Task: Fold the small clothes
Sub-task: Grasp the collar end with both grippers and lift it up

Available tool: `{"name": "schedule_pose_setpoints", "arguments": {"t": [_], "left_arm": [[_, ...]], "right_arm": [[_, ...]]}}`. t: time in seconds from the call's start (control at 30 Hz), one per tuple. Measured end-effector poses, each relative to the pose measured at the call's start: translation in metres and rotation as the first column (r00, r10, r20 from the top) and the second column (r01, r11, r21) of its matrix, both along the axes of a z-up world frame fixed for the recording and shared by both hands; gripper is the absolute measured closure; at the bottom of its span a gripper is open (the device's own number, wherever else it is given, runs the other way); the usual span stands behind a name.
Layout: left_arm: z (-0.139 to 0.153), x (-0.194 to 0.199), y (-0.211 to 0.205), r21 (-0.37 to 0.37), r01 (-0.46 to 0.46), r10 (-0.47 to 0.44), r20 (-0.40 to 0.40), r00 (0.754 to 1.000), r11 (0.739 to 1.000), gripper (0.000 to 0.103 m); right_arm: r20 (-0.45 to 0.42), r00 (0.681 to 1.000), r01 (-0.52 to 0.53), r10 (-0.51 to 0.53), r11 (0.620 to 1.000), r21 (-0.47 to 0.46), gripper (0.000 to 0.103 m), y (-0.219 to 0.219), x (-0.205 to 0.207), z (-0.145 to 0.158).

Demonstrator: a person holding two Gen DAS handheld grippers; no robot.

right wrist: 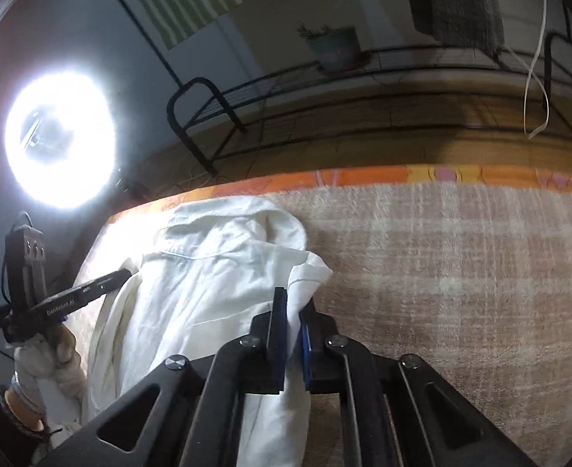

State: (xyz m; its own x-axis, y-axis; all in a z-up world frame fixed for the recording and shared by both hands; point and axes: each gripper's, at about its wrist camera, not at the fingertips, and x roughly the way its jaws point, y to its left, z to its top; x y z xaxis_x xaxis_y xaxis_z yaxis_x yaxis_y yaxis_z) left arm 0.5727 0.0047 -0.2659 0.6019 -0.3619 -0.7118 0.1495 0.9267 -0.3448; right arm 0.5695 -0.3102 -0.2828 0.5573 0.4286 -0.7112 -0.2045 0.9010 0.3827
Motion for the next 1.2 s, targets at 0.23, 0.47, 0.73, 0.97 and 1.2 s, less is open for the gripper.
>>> {"name": "schedule_pose_setpoints", "arguments": {"t": [0.23,0.47,0.73,0.97,1.2], "left_arm": [[0.039,-0.029,0.004,-0.013,-0.001,0.002,0.07,0.998,1.0,0.103],[0.076,-0.073,0.004,0.037,0.03,-0.034,0.13,0.991,0.999,0.103],[0.108,-0.147,0.018,0.05,0.039,-0.047,0.181,0.982,0.998,0.103],[0.112,-0.229,0.021,0.051,0.053,-0.063,0.203,0.977,0.997,0.103],[0.081,-0.296,0.016,0.08,0.074,-0.086,0.156,0.984,0.994,0.103]], "right_arm": [[0.076,0.997,-0.002,0.003,1.0,-0.014,0.102,0.001,-0.021,0.038],[0.14,0.99,-0.022,0.025,1.0,-0.019,0.102,0.003,-0.059,0.08],[0.172,0.983,-0.061,0.068,0.997,-0.046,0.102,0.012,-0.126,0.113],[0.177,0.98,-0.076,0.088,0.995,-0.071,0.102,0.018,-0.199,0.119],[0.17,0.98,-0.087,0.104,0.99,-0.107,0.102,0.031,-0.271,0.096]]}}
